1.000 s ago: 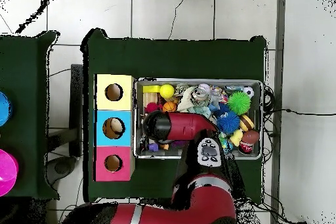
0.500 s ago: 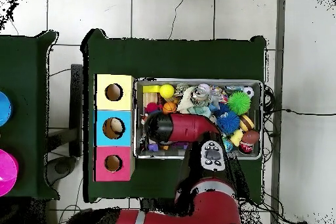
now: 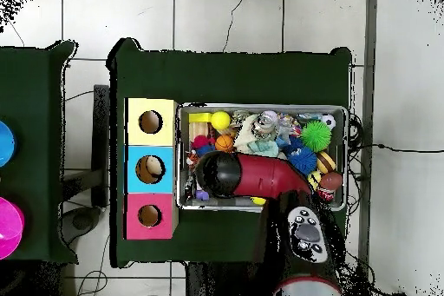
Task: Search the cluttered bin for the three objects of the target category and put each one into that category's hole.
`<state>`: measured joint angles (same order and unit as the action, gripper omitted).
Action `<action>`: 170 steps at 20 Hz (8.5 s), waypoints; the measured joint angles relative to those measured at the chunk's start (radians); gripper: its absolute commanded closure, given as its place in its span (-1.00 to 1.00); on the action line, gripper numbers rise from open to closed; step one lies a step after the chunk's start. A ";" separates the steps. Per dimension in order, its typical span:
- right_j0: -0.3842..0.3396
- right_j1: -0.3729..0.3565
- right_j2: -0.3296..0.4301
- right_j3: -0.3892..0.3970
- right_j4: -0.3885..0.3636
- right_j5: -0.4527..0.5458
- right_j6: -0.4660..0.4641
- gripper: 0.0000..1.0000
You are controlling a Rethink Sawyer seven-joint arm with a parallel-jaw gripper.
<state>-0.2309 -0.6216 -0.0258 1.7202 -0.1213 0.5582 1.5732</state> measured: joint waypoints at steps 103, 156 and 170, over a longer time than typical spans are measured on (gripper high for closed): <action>0.213 -0.067 0.109 -0.027 0.324 -0.176 0.004 1.00; 0.280 0.003 -0.002 -0.132 0.420 -0.065 0.004 1.00; 0.279 0.021 0.010 -0.110 0.465 -0.162 0.004 1.00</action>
<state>0.0485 -0.6004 -0.0157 1.6097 0.3434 0.3966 1.5773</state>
